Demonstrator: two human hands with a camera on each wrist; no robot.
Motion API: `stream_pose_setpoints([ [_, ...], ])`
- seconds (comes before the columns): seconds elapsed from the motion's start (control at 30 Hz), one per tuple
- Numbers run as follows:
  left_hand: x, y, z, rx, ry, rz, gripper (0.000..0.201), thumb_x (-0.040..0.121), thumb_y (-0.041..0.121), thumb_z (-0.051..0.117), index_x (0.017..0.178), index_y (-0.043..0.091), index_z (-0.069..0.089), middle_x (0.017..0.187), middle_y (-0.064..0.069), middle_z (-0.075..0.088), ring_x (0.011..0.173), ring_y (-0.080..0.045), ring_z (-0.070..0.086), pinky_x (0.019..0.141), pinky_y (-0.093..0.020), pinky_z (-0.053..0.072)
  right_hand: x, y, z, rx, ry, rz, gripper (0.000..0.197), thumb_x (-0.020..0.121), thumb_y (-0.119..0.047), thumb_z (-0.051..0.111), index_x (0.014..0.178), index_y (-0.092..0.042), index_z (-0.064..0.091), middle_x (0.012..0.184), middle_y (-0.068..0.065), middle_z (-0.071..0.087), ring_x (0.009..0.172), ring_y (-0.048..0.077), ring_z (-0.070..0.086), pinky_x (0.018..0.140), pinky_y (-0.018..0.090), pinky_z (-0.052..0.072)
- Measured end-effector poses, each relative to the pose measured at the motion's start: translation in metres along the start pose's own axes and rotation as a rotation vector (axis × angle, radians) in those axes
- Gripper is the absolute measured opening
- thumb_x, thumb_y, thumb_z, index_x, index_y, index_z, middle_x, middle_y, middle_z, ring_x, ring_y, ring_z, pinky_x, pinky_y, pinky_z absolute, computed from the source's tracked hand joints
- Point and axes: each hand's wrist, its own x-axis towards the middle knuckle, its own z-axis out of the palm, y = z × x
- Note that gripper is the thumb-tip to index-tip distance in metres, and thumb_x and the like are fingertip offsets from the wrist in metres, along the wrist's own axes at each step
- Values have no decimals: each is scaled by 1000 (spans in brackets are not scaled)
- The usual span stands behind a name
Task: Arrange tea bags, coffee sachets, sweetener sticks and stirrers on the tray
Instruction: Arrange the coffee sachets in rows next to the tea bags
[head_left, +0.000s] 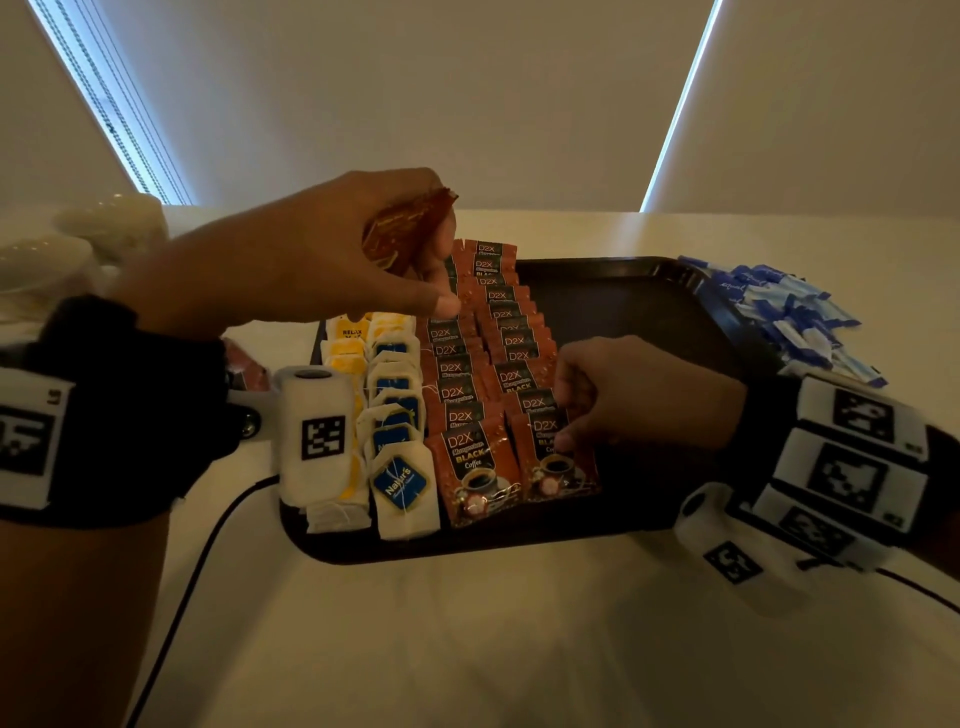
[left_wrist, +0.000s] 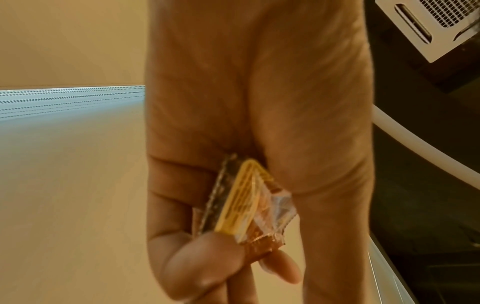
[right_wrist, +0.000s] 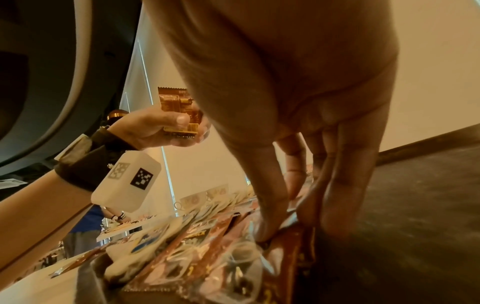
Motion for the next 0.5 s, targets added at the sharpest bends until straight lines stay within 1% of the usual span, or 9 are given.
stream_pose_setpoints([
  [0.07, 1, 0, 0, 1, -6, -3, 28, 67, 25, 72, 88, 19, 54, 87, -5, 67, 70, -4, 65, 48, -14, 46, 1, 0, 0, -20, -5, 8, 35, 74, -23, 76, 98, -15, 54, 84, -9, 50, 72, 4, 50, 58, 15, 42],
  [0.17, 2, 0, 1, -4, -19, 2, 28, 68, 23, 71, 88, 18, 53, 86, -4, 66, 69, -2, 64, 49, -13, 46, 4, -3, 0, -40, -12, 25, 33, 75, -23, 76, 97, -14, 53, 82, -9, 51, 70, 4, 50, 57, 16, 43],
  [0.27, 2, 0, 1, 3, -22, 15, 26, 71, 18, 72, 89, 17, 54, 86, -2, 64, 68, 1, 63, 50, -9, 45, 9, -5, -2, -83, -1, 23, 32, 77, -24, 74, 97, -15, 51, 81, -10, 48, 69, 3, 47, 57, 15, 38],
  [0.33, 2, -1, 1, 4, -24, 15, 26, 71, 19, 72, 89, 17, 54, 83, 0, 62, 66, 1, 62, 50, -10, 45, 12, -7, -3, -91, -4, 29, 33, 78, -24, 73, 100, -15, 50, 82, -10, 46, 69, 4, 46, 55, 15, 37],
  [0.4, 2, -2, 0, 6, -29, 10, 27, 69, 22, 72, 89, 18, 54, 80, 2, 61, 65, 0, 61, 49, -12, 46, 14, -7, -2, -86, -8, 32, 34, 78, -23, 73, 102, -15, 50, 82, -9, 46, 69, 4, 46, 55, 15, 38],
  [0.5, 2, -3, 0, 11, -34, 21, 27, 70, 20, 72, 89, 16, 54, 81, 1, 61, 65, 2, 61, 49, -10, 45, 13, -4, -4, -76, -8, 27, 32, 78, -24, 72, 101, -16, 50, 82, -11, 46, 70, 3, 47, 55, 15, 39],
])
